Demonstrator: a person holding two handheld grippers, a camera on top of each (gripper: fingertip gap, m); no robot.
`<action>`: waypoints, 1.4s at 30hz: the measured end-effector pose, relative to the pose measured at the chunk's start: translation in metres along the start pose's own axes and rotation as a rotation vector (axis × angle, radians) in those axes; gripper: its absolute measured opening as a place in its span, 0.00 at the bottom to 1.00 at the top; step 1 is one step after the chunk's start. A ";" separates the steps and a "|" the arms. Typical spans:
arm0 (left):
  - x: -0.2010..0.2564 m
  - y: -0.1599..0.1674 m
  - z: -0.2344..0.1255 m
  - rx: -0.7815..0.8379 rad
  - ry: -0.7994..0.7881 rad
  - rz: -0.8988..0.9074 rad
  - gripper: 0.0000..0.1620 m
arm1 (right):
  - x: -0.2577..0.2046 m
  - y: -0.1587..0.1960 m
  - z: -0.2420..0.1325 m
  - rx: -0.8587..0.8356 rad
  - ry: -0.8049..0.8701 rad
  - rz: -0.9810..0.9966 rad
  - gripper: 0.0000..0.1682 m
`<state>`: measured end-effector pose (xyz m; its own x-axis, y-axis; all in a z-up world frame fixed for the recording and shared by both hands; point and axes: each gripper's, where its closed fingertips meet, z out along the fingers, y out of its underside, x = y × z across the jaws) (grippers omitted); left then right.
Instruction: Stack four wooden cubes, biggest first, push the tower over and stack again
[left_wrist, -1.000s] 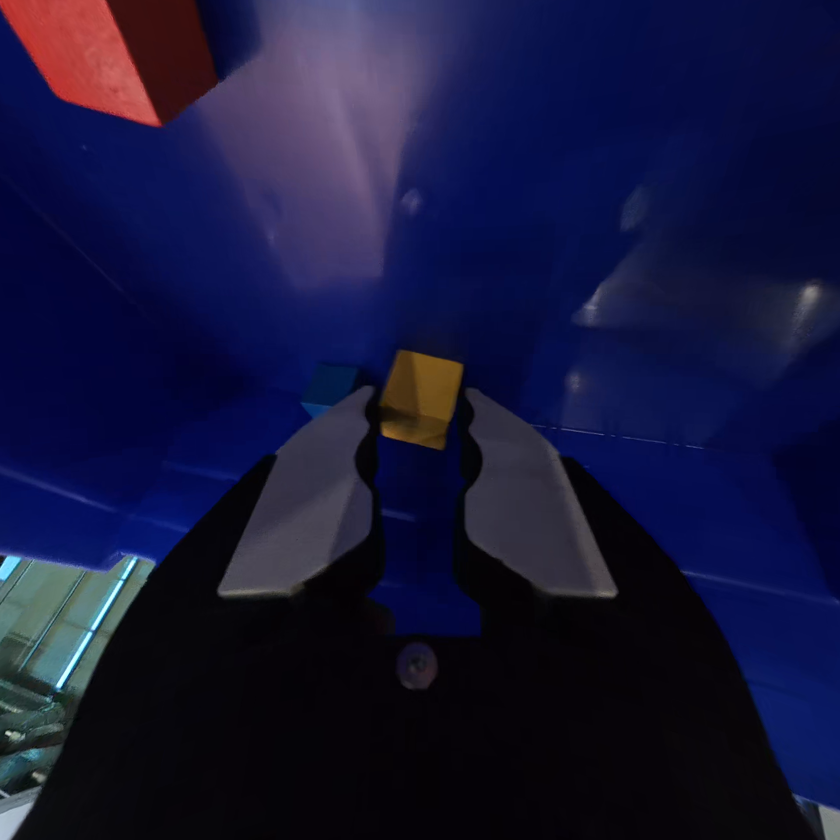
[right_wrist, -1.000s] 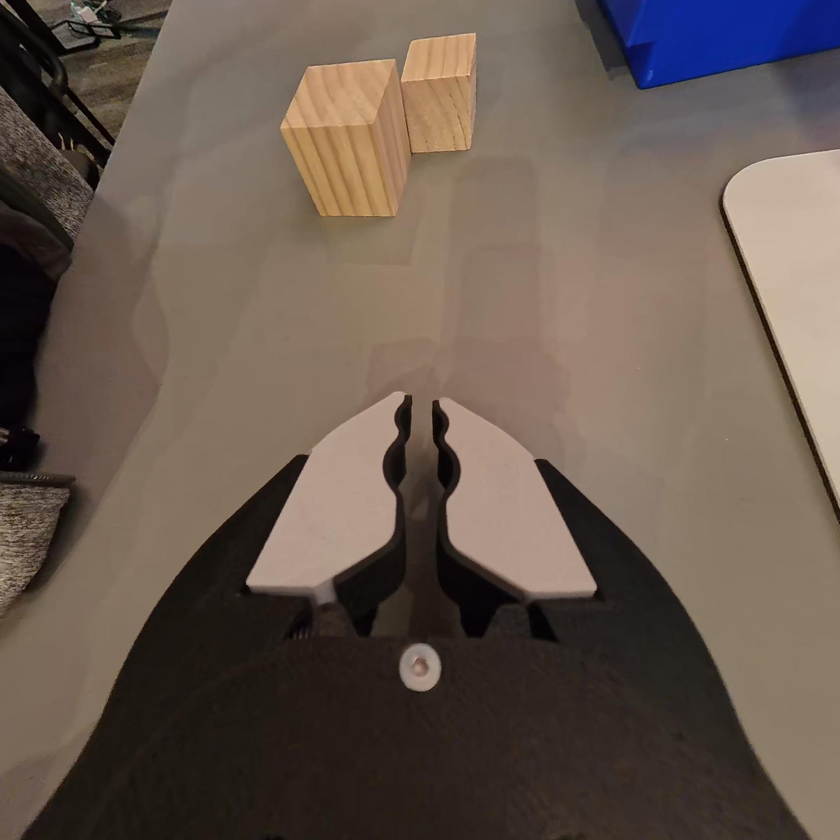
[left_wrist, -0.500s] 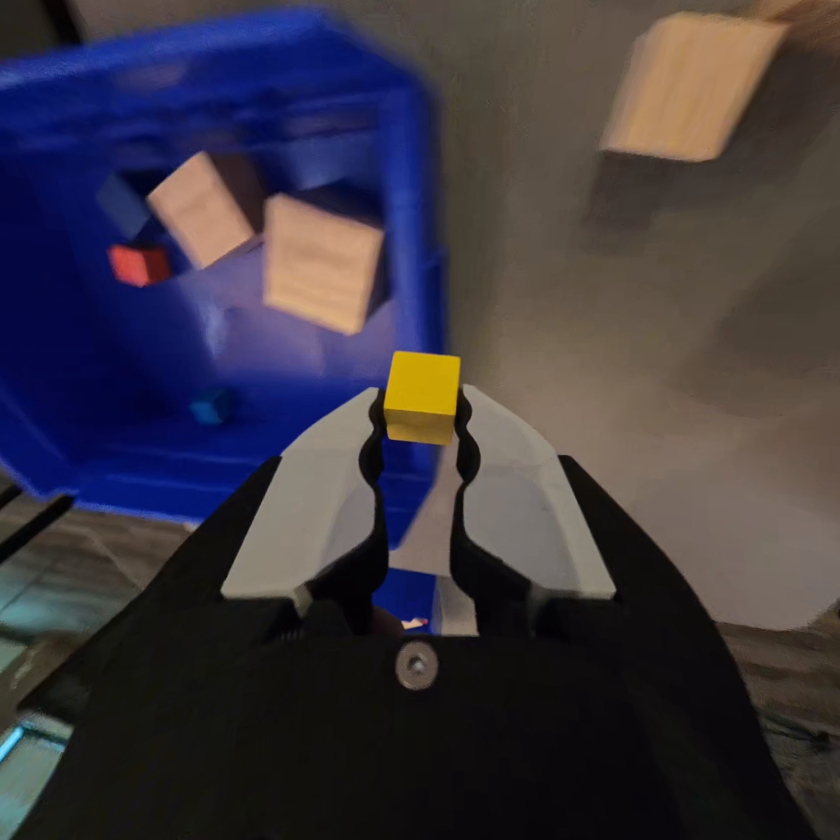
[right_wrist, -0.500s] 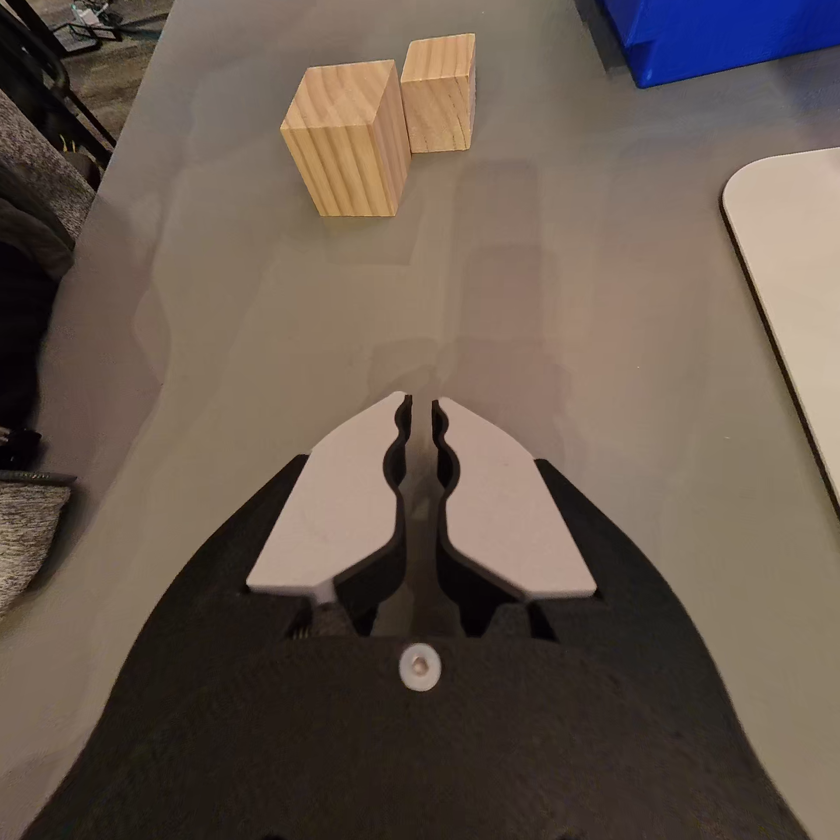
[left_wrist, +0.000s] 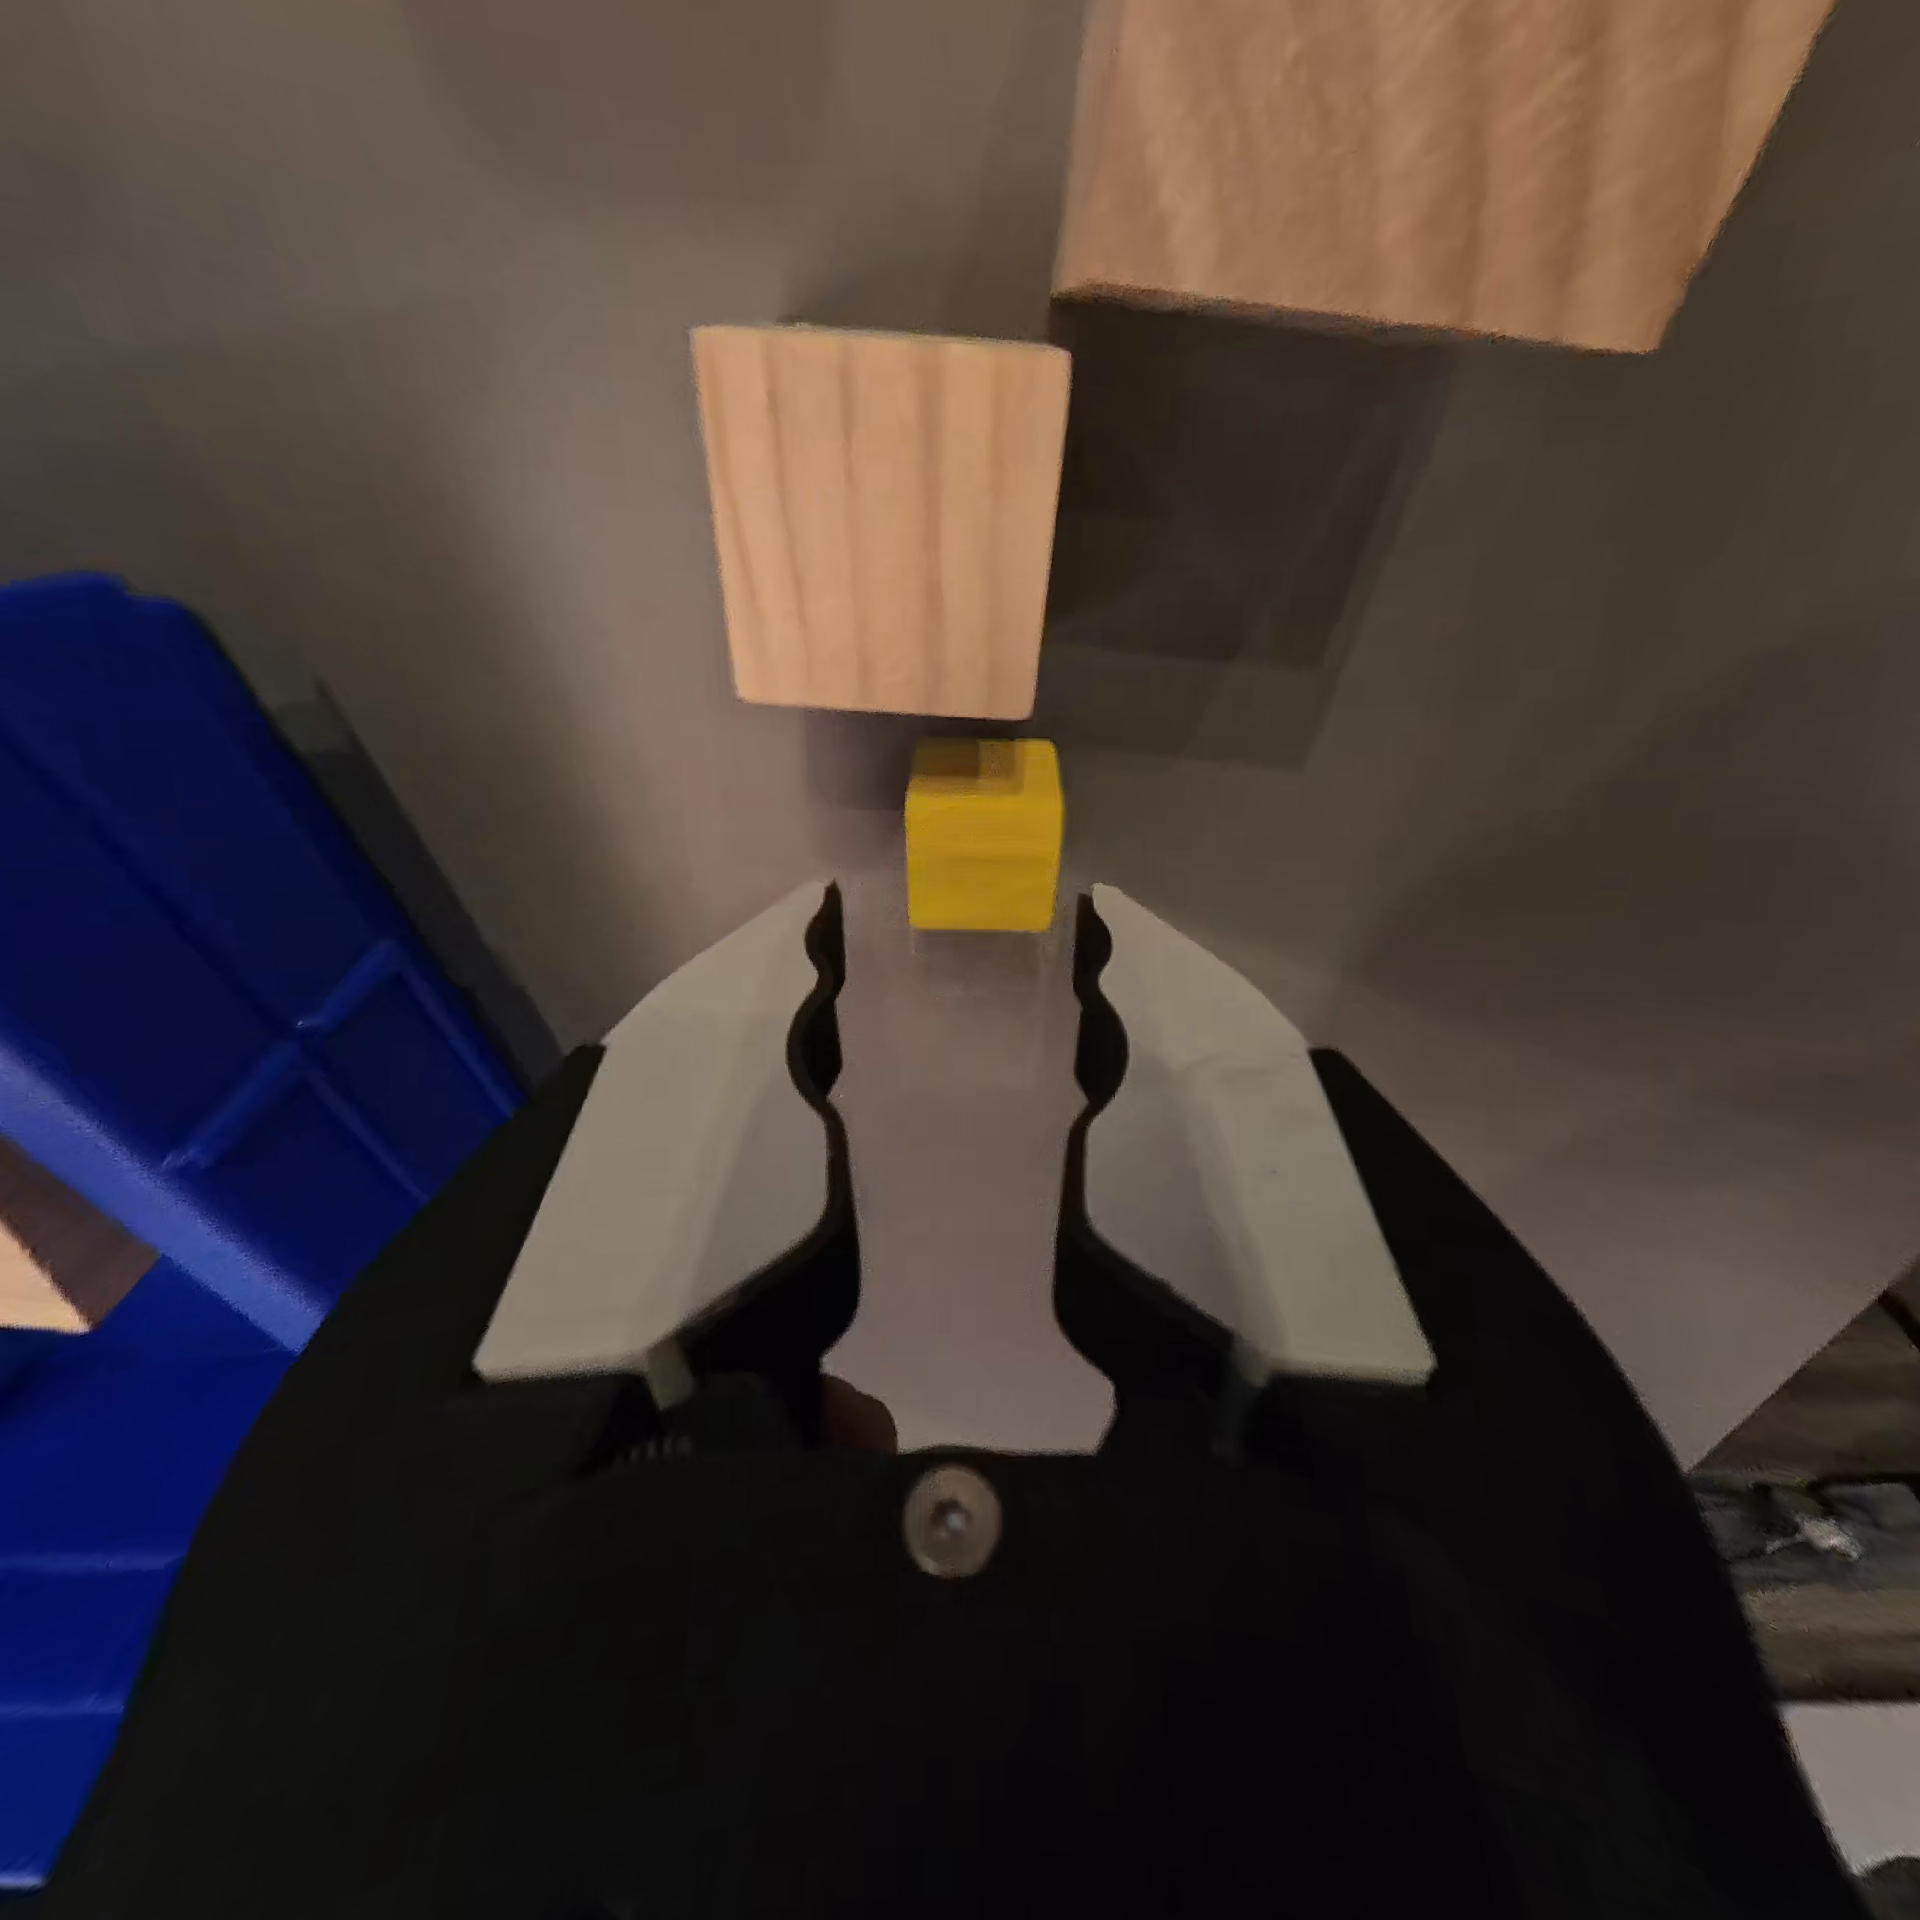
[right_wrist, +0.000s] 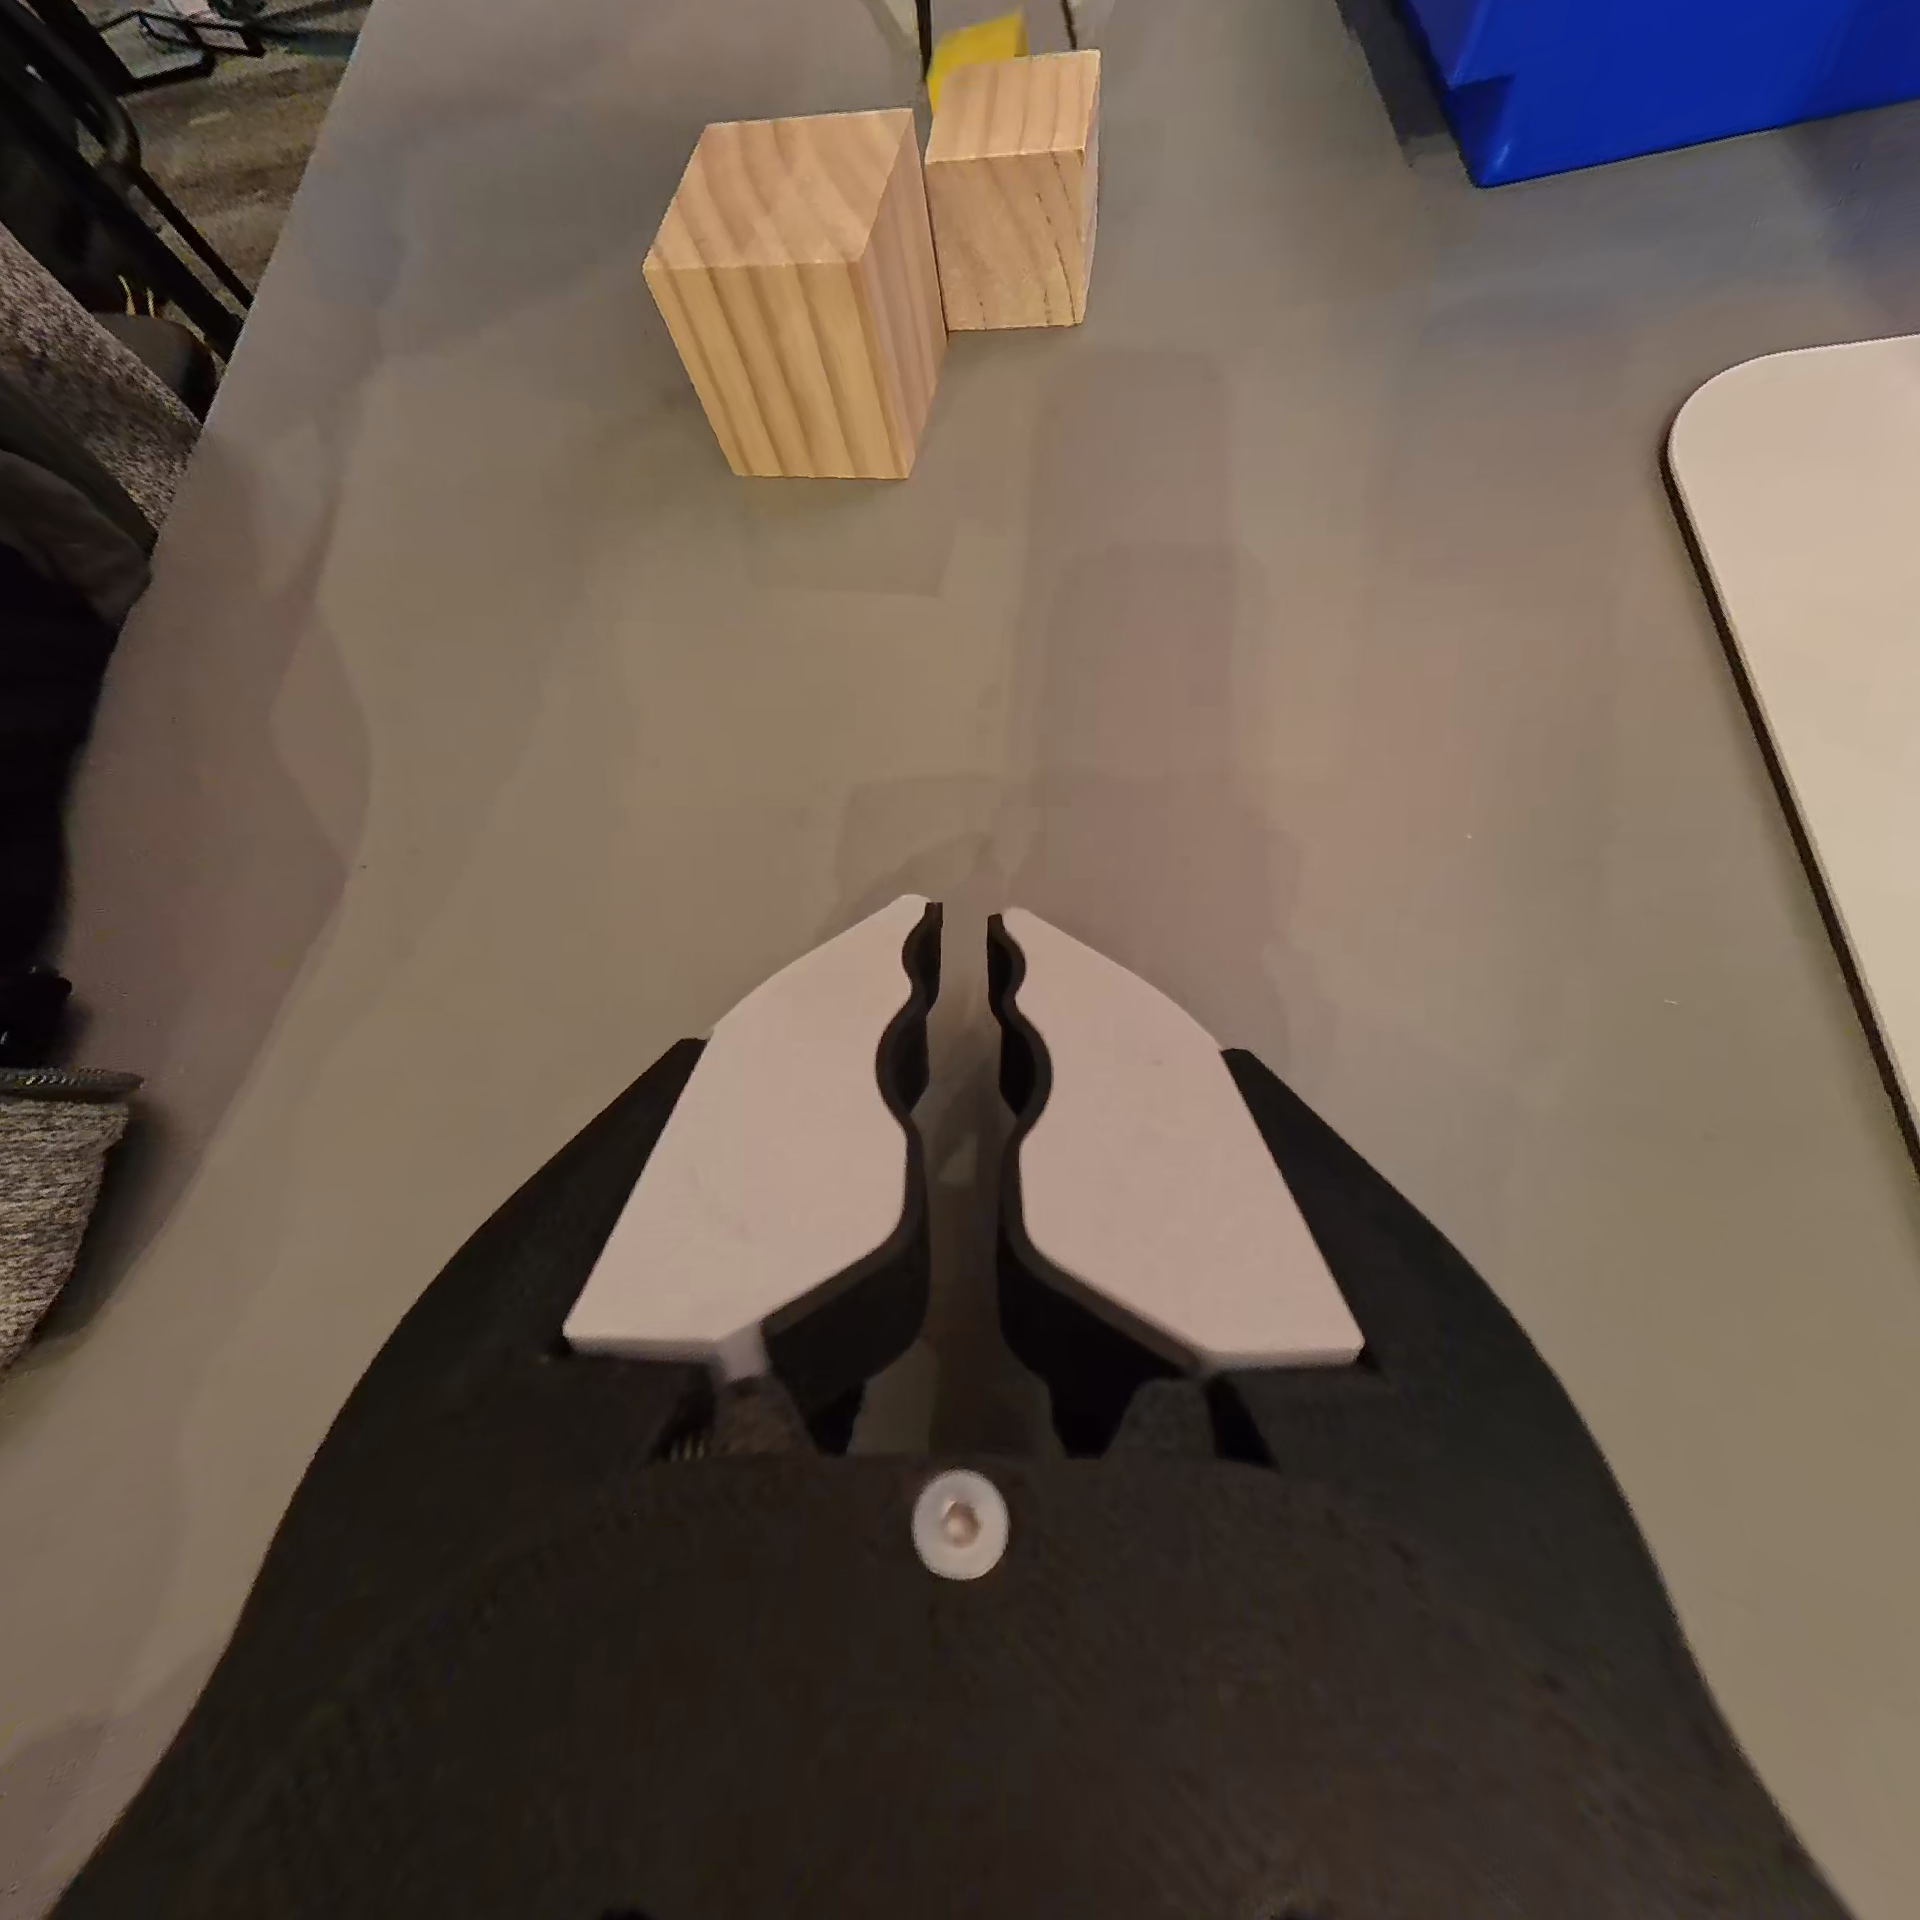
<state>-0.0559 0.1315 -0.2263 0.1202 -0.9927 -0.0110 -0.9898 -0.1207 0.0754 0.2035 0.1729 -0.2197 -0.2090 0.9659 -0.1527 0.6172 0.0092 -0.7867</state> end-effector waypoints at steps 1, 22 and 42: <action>-0.001 -0.001 -0.006 0.030 0.009 -0.016 0.27 | 0.000 0.000 0.000 0.001 -0.002 0.001 0.05; -0.275 0.135 -0.032 -0.362 -0.328 -0.074 0.26 | -0.001 -0.001 -0.003 0.022 -0.023 0.016 0.05; -0.155 0.094 -0.103 -0.030 -0.253 -0.201 0.13 | -0.003 0.000 -0.008 0.034 -0.033 0.015 0.05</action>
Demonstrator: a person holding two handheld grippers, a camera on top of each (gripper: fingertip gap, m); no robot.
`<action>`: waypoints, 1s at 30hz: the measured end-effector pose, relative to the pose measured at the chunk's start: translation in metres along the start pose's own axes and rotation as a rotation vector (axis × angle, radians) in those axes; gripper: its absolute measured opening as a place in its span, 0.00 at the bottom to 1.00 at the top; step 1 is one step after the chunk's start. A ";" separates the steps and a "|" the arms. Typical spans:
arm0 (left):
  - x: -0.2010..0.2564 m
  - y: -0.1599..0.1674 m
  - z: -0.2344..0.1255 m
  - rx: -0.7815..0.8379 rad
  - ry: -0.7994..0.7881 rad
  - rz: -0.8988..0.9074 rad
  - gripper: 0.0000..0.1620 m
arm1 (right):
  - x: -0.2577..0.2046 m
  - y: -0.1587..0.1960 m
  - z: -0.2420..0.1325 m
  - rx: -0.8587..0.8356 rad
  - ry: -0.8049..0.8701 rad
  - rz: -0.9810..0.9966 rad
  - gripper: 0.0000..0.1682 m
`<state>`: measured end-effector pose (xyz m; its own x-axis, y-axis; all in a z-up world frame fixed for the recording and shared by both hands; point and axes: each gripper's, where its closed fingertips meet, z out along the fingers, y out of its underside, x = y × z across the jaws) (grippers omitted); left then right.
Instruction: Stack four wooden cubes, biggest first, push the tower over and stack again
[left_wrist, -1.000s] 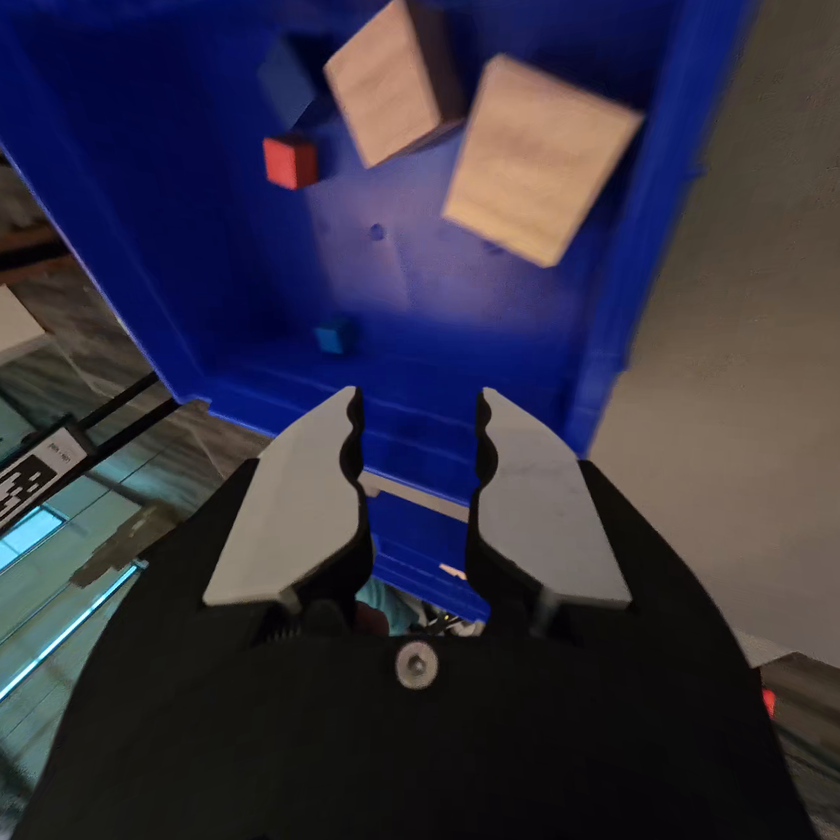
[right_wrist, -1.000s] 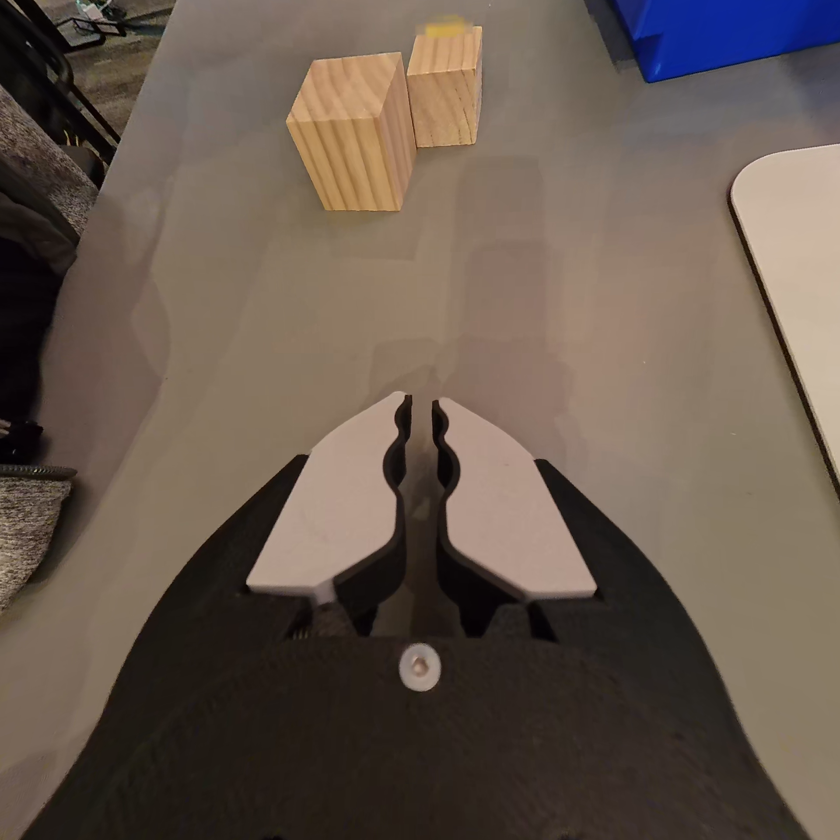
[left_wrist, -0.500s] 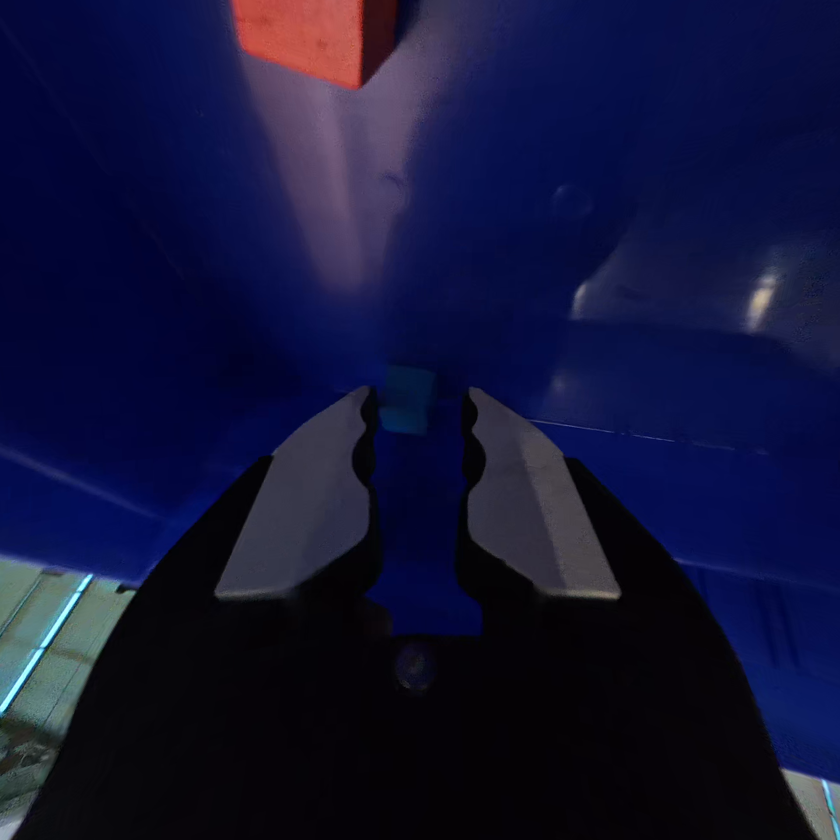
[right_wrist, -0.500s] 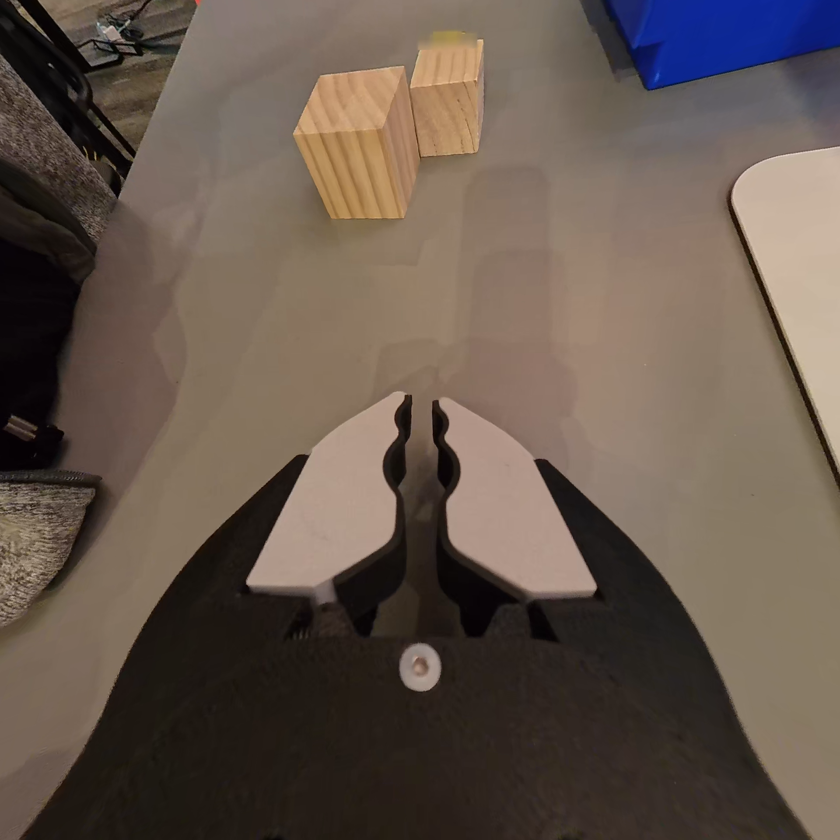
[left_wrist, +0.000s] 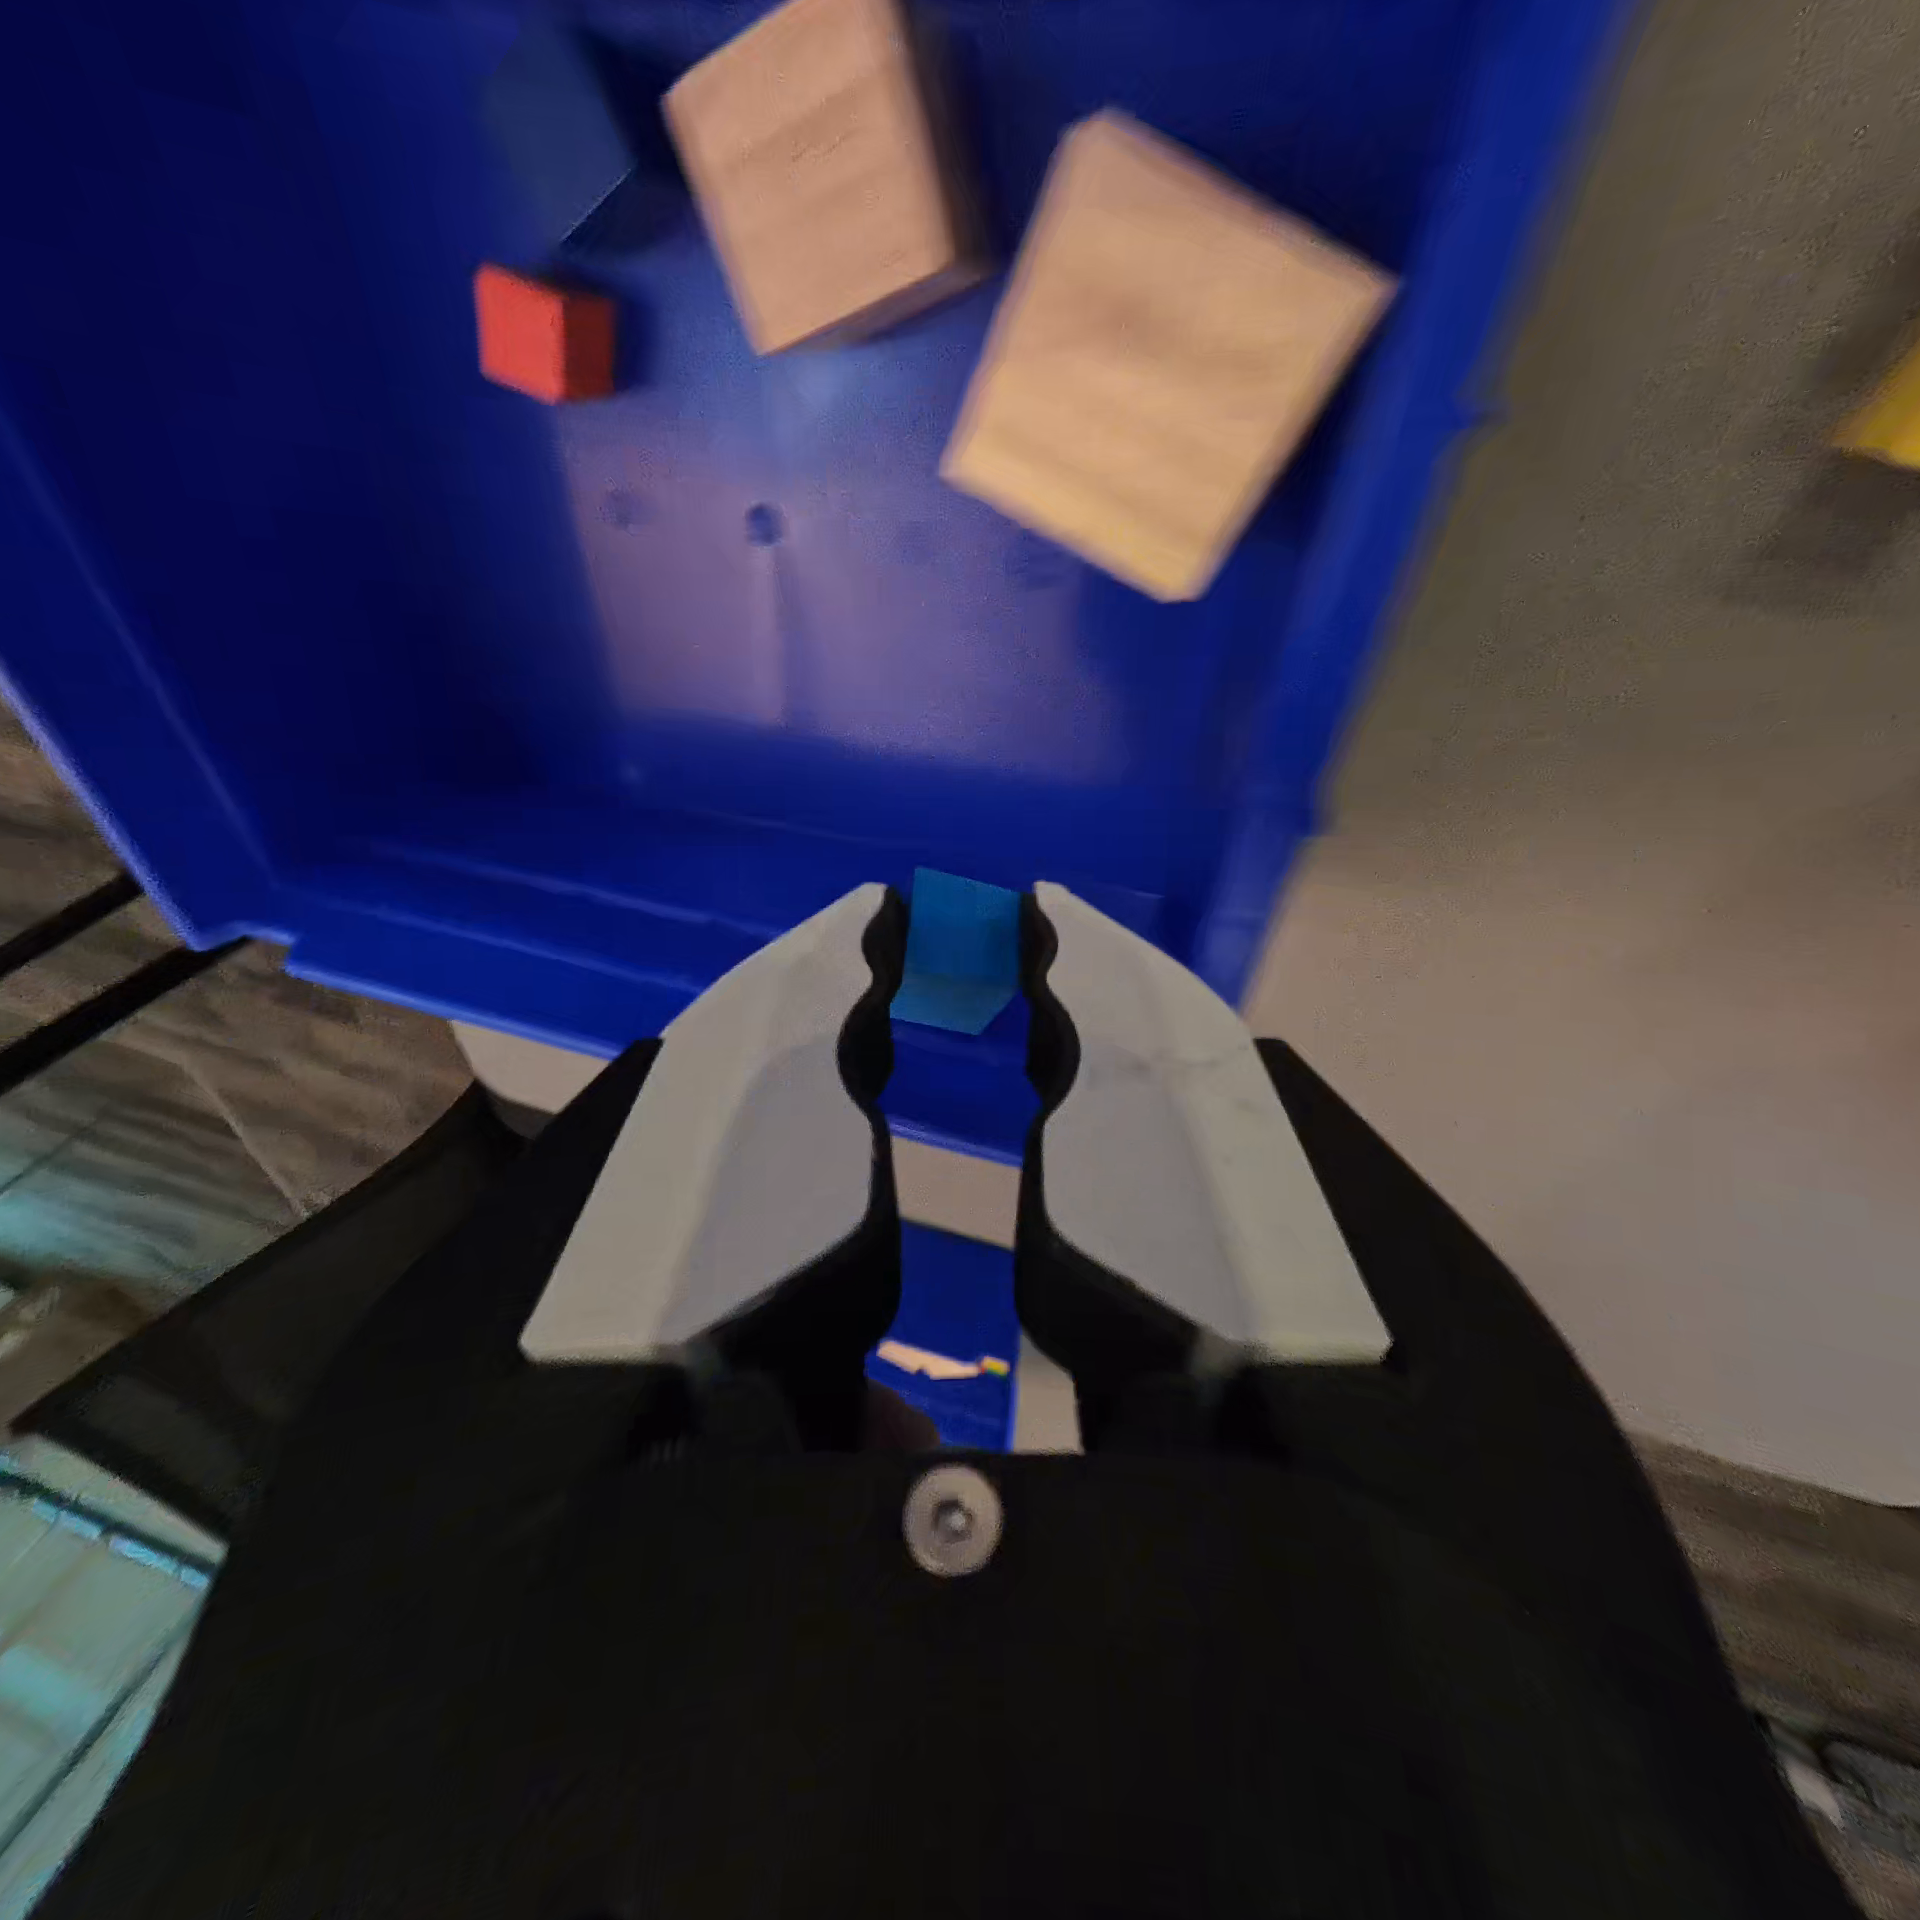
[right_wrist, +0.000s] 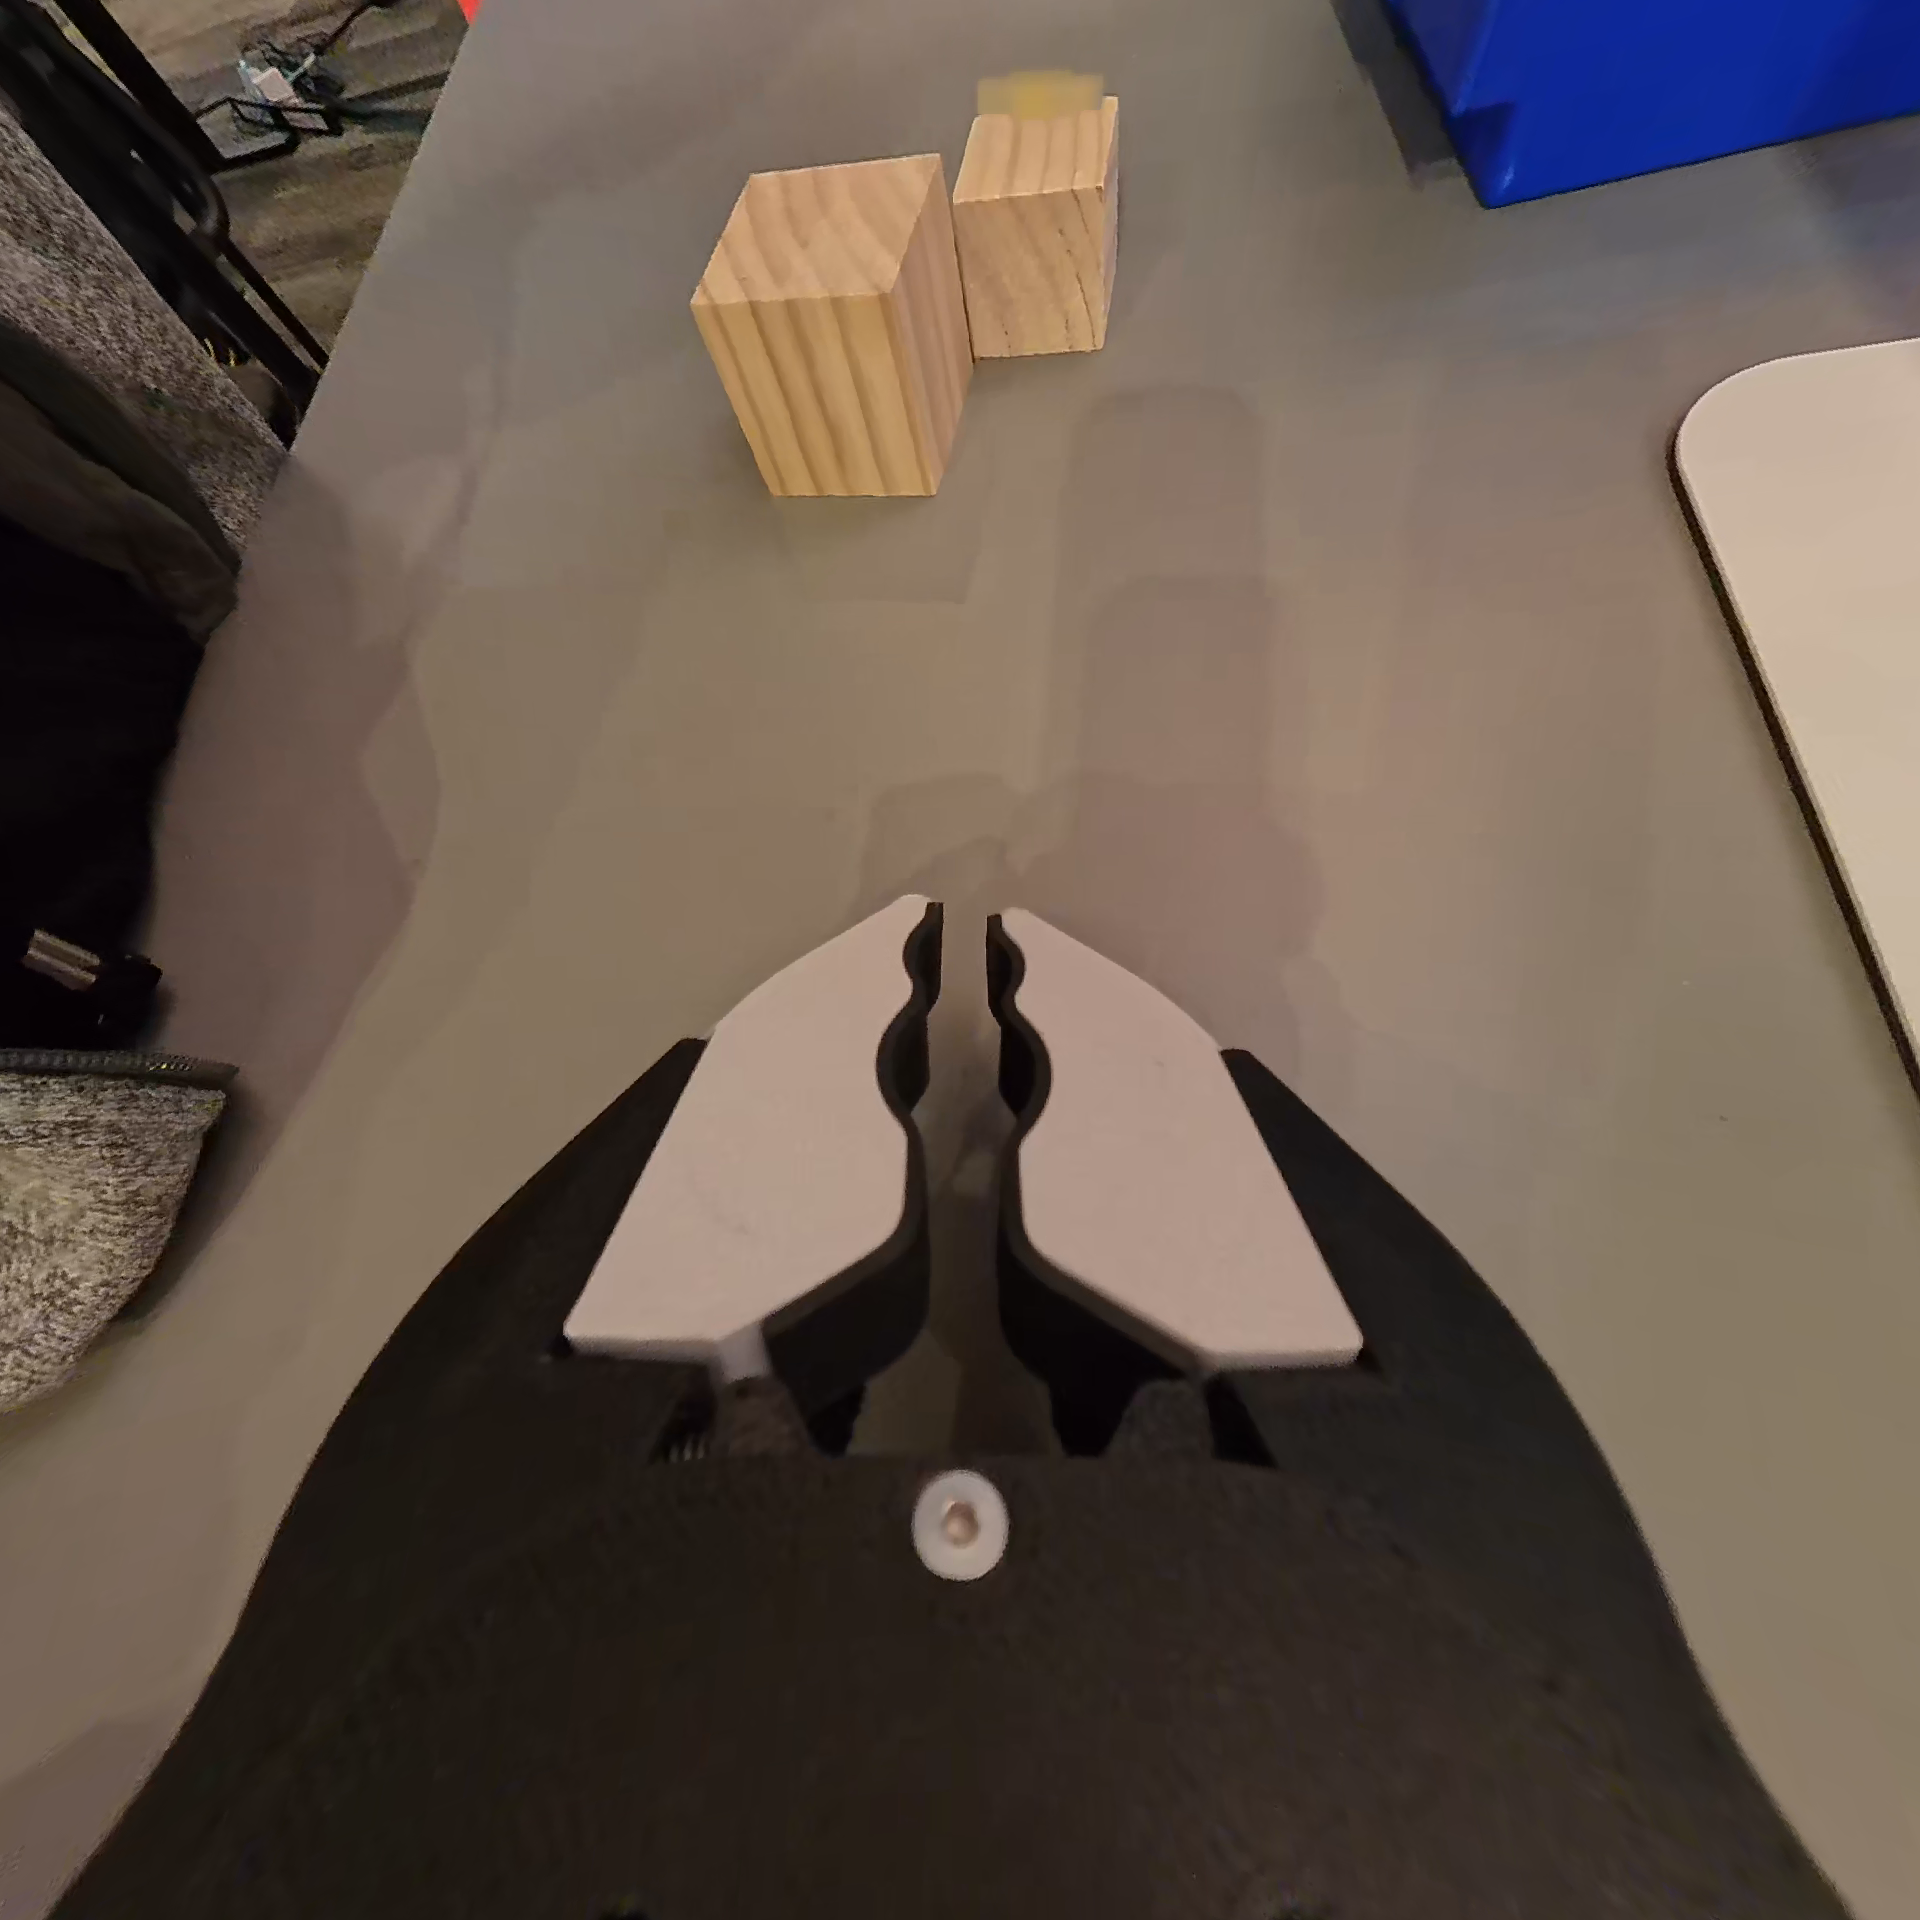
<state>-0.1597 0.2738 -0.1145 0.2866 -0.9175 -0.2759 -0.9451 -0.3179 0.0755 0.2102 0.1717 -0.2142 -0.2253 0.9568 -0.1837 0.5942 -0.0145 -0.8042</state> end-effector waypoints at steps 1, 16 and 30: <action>0.022 -0.004 -0.009 0.034 -0.001 0.011 0.13 | 0.000 0.000 0.000 -0.001 0.000 -0.002 0.05; 0.220 -0.052 0.066 0.095 0.213 0.087 0.24 | -0.002 0.004 0.002 -0.028 0.011 -0.028 0.05; 0.204 -0.018 0.064 0.383 0.089 -0.286 0.32 | -0.004 0.006 -0.003 -0.015 0.000 -0.021 0.05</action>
